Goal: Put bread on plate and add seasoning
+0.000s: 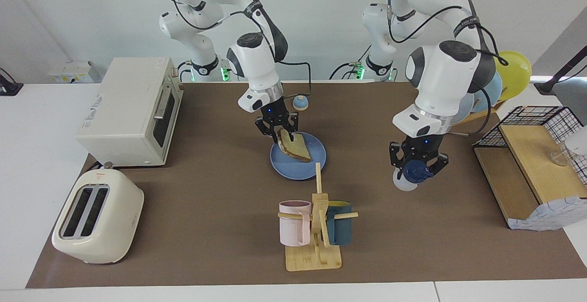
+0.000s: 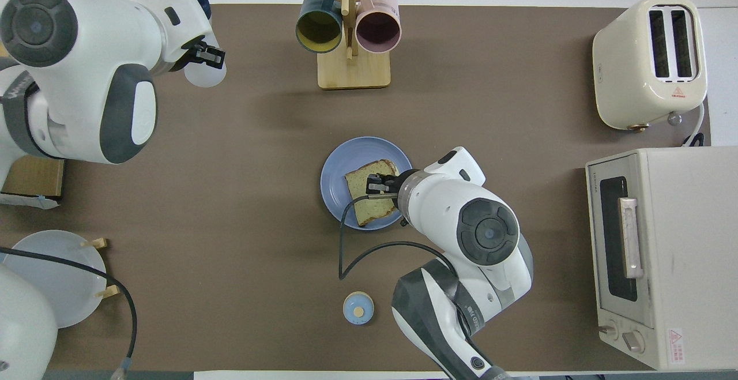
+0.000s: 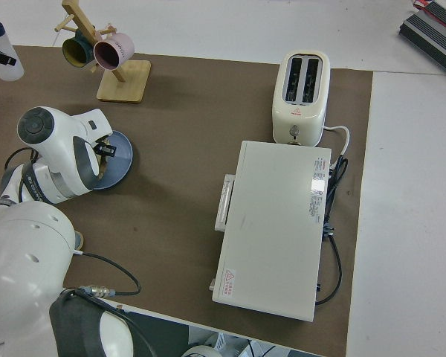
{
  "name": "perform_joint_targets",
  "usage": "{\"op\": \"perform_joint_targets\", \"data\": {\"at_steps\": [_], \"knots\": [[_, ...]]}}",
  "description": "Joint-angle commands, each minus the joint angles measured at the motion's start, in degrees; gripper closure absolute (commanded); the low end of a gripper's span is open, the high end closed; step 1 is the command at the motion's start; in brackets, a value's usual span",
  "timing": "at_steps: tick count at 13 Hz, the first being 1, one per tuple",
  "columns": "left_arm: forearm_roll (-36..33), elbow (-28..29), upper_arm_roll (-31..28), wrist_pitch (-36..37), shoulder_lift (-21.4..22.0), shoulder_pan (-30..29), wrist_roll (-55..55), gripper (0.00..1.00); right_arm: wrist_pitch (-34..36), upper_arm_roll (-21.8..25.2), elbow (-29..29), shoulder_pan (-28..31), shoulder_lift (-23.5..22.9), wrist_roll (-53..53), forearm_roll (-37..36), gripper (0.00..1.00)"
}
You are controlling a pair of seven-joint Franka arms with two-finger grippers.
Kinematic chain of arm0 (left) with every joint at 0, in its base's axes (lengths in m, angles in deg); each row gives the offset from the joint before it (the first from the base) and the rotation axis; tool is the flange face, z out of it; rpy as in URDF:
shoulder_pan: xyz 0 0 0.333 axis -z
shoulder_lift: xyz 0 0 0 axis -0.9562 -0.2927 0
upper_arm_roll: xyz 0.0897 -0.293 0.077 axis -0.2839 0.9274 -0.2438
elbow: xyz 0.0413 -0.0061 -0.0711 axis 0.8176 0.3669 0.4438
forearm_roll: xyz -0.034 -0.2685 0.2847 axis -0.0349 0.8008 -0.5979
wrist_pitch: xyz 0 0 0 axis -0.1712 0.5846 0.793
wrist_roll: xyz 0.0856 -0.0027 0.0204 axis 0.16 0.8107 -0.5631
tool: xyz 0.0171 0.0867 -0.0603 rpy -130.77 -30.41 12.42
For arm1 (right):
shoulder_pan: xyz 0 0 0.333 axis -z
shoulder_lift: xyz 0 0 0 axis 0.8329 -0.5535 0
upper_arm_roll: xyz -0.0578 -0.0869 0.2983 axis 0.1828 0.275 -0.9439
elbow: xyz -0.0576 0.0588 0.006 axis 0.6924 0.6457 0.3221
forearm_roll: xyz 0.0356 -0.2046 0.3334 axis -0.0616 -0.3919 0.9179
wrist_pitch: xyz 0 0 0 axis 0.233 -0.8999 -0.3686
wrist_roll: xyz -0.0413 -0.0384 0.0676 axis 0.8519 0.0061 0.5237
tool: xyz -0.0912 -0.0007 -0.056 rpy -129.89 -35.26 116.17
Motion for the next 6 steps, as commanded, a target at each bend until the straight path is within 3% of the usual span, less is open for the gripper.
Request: {"op": "perform_joint_targets", "data": {"at_steps": [1, 3, 6], "knots": [[1.6, 4.7, 0.4, 8.9, 8.1, -0.6, 12.2, 1.00, 0.7, -0.5, -1.6, 0.5, 1.8, -0.6, 1.0, 0.00], [2.2, 7.1, 0.4, 13.4, 11.7, 0.1, 19.2, 1.00, 0.9, -0.5, -1.0, 0.7, 1.7, -0.6, 1.0, 0.00], [2.2, 15.8, 0.5, 13.2, 17.7, 3.6, 29.5, 1.00, 2.3, -0.4, 1.8, 1.0, 0.9, -0.5, 1.0, 0.00]]}}
